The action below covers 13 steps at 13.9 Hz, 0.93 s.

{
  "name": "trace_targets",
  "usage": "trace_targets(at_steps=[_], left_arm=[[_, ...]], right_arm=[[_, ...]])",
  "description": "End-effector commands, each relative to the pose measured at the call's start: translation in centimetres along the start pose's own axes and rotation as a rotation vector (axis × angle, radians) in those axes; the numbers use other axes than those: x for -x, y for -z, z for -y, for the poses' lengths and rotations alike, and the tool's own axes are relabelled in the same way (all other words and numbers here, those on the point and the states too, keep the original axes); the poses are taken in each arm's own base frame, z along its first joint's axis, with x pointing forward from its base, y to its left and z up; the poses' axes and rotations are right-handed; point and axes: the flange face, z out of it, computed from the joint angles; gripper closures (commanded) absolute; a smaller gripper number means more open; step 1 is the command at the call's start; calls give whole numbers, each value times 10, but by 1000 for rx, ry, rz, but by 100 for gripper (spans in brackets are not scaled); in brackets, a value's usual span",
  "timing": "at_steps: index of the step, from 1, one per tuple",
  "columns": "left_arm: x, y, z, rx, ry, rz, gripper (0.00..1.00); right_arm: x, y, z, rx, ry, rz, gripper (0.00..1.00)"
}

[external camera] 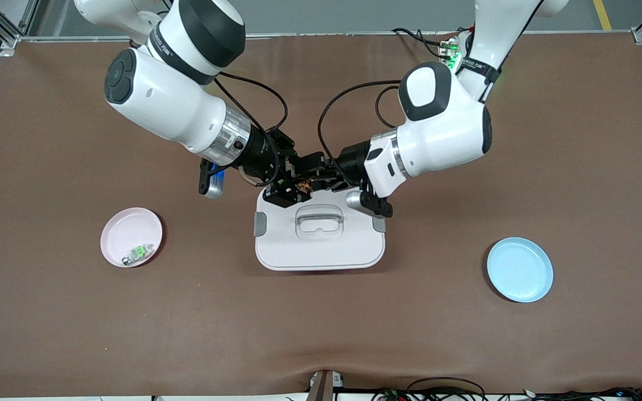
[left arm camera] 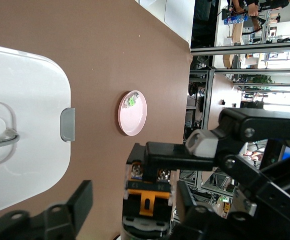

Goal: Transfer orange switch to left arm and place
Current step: 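Grasp the switch with the left gripper beside the right gripper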

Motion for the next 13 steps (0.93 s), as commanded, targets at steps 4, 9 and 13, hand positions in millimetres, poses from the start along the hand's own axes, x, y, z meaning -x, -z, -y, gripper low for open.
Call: trace_targets(at_steps=[4,9,13], left_arm=[[-3,4,1,1,-12,-16,100],[-4,5,3,0,-8,-13,100],[-5,7,4,0,-5,-14,100]], right_arm=[[0,-1,1,-7,-19,0,100],[-4,-11,2,6,-25,-5,73],[-3,-9,2,2,-23,-4,0]])
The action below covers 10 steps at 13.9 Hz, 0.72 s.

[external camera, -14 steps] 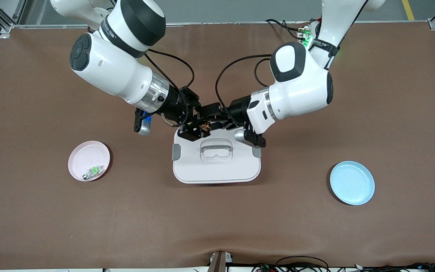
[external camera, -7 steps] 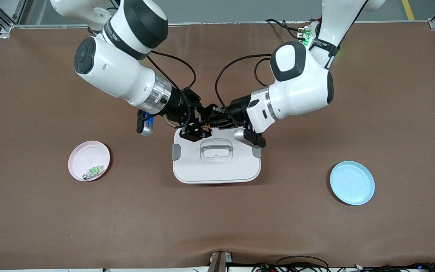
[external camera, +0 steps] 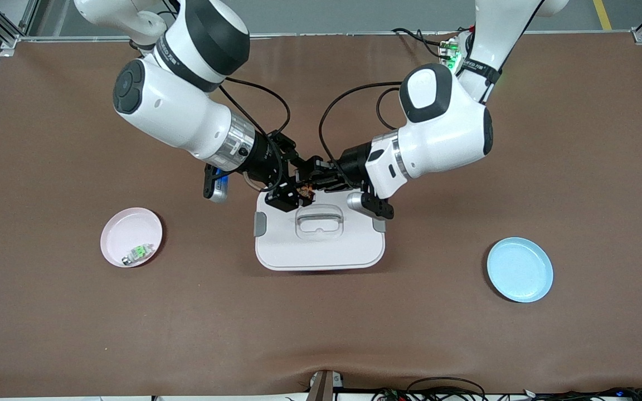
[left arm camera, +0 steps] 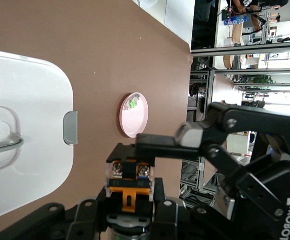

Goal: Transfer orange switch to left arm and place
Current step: 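Grasp the switch with the left gripper beside the right gripper, then open the right gripper and withdraw it while the left gripper holds the switch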

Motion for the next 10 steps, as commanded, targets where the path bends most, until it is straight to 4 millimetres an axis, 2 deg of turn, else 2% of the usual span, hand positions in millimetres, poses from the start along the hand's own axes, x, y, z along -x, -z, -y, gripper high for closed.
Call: trace_targets(at_steps=[1,3,4,5,8,10], left_arm=[[-1,5,-2,4,3,-9,100],[-1,10,-4,6,3,-11,100],[-1,12,-4,3,2,-10,100],[-1,17,-6,-10,-14,7,100],[-3,51,-13,-80,-76,40,100],[-4,83,-18,-140,-123,68,100]], right_arm=[[0,5,3,-14,-10,0,0],[-11,12,10,-19,-15,-5,0],[-23,20,18,-31,-4,-7,0],[-31,26,22,-34,54,-11,0],[-58,35,25,46,269,-40,0],[-91,53,31,99,369,-50,0]])
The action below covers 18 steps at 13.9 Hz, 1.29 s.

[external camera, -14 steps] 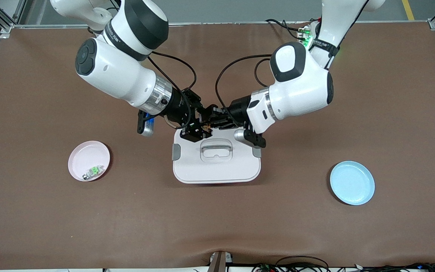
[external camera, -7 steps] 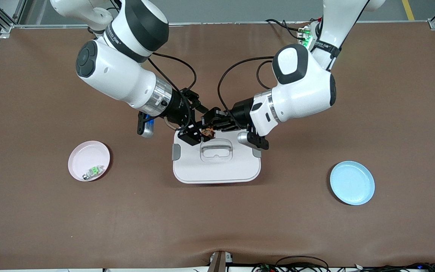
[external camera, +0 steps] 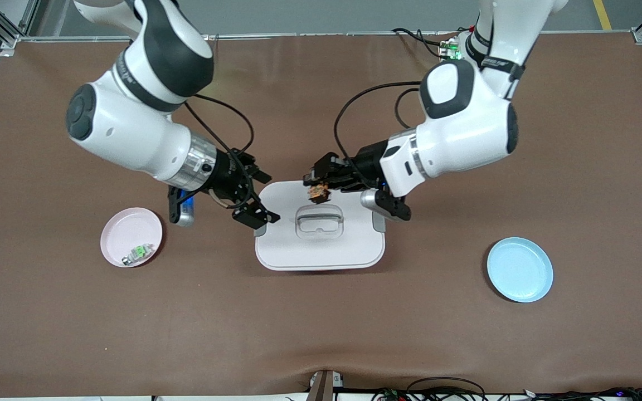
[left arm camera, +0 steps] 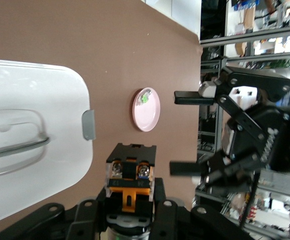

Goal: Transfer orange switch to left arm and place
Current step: 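Open the right gripper and withdraw it while the left gripper holds the switch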

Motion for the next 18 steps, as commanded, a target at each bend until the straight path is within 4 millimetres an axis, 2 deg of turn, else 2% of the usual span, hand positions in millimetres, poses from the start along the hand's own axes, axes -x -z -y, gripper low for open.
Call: trace_targets(at_steps=[1,5,8,10,11,14,16,18], left_arm=[[5,52,-5,-91,-60,32,100],[25,118,-7,-349,-189,105,100],[42,158,-8,-525,-225,161,100],[51,171,-6,-627,-234,193,100],[53,185,-2,-676,-224,188,100],[53,231,24,-735,-95,186,100],[50,274,43,-765,-31,142,100],[43,304,65,-820,22,98,100]], right_arm=[[-37,25,-7,77,168,-4,0],[-95,52,-22,217,557,-88,0],[-130,71,-32,340,794,-168,0],[-148,82,-35,400,915,-207,0],[-156,88,-36,429,972,-225,0],[-184,109,-48,529,1118,-199,0],[-196,145,-52,537,1179,-174,0],[-202,173,-55,552,1214,-160,0]])
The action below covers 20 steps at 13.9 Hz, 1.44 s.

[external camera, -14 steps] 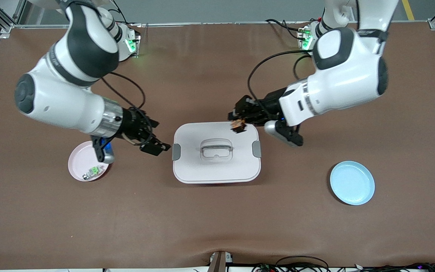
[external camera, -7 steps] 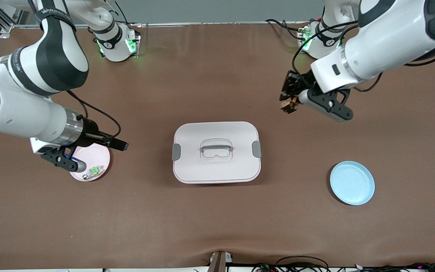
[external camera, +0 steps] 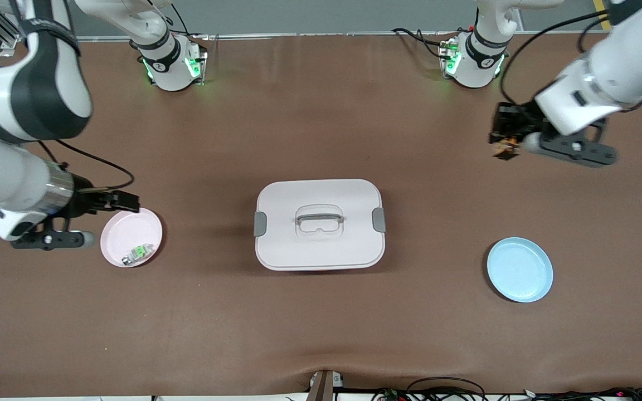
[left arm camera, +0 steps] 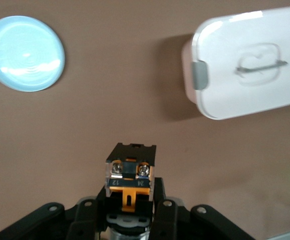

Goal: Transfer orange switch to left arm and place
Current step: 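Carry the switch with the left gripper over the light-blue plate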

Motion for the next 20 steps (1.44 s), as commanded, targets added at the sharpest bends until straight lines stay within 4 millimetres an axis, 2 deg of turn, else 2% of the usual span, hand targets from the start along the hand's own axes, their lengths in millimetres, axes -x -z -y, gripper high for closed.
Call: trace_targets(at_steps=[1,3,5,8,10,13,18,20], left_arm=[[2,12,33,-125,85,-25,100],[-6,12,44,-234,160,-56,100],[-17,3,54,-231,249,-66,100],[-35,-19,68,-214,511,-75,100],[-50,-34,70,-199,663,-105,100],[-67,-48,76,-160,909,-164,100],[-98,-84,95,-102,1202,-214,100],[-110,-96,106,-73,1321,-237,100]], right_arm=[[9,30,-23,31,71,1,0],[13,32,-30,47,79,22,0],[16,36,-38,43,66,34,0],[20,40,-42,43,58,43,0],[20,49,-55,43,35,19,0],[19,47,-72,68,11,23,0],[21,48,-77,198,-8,36,0],[26,48,-77,197,3,65,0]])
